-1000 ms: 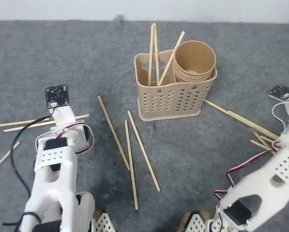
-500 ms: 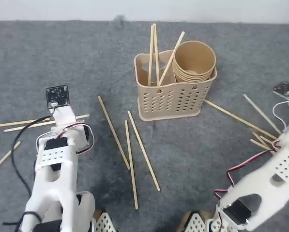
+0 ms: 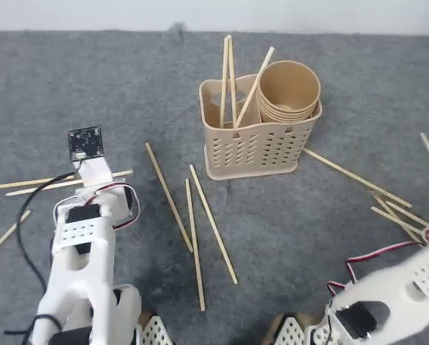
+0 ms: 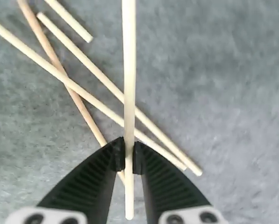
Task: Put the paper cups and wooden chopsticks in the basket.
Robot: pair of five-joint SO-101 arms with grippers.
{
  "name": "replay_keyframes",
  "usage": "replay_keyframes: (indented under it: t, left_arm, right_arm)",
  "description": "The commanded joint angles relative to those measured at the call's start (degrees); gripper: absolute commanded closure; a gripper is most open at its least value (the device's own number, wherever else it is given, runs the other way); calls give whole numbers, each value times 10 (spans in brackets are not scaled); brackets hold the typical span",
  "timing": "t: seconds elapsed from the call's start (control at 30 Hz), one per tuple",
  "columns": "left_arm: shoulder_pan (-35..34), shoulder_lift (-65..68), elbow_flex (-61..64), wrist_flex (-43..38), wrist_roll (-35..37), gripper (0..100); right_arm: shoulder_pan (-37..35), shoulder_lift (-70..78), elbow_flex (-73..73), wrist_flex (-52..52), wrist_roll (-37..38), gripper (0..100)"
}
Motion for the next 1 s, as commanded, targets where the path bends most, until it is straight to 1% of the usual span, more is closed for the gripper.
replay_keyframes:
  t: [0.0, 0.1, 0.2, 0.4, 0.47, 0.6, 0.7, 0.8, 0.97]
  left_arm:
    - [0, -20, -5, -12, -11, 948]
    - [0, -20, -5, -12, -11, 948]
    - [0, -20, -5, -12, -11, 948]
    - [0, -20, -5, -12, -11, 948]
    - [0, -20, -5, -12, -11, 948]
    - [0, -20, -5, -12, -11, 948]
    - [0, -20, -5, -12, -11, 948]
    - [0, -20, -5, -12, -11, 948]
    - [-1, -20, -5, -11, -11, 948]
  right_arm:
    - [21, -44, -30, 3, -32, 990]
    - [33, -51, -30, 8, -51, 990]
    - [40, -71, -29, 10, -87, 990]
    - [36, -151, 4, 64, -152, 990]
    - [26, -188, 32, 68, -170, 990]
    - [0, -274, 117, 69, -178, 990]
    - [-27, -356, 195, 62, -208, 990]
    - [-58, -444, 268, 31, -240, 991]
    - [-116, -568, 363, -40, -324, 991]
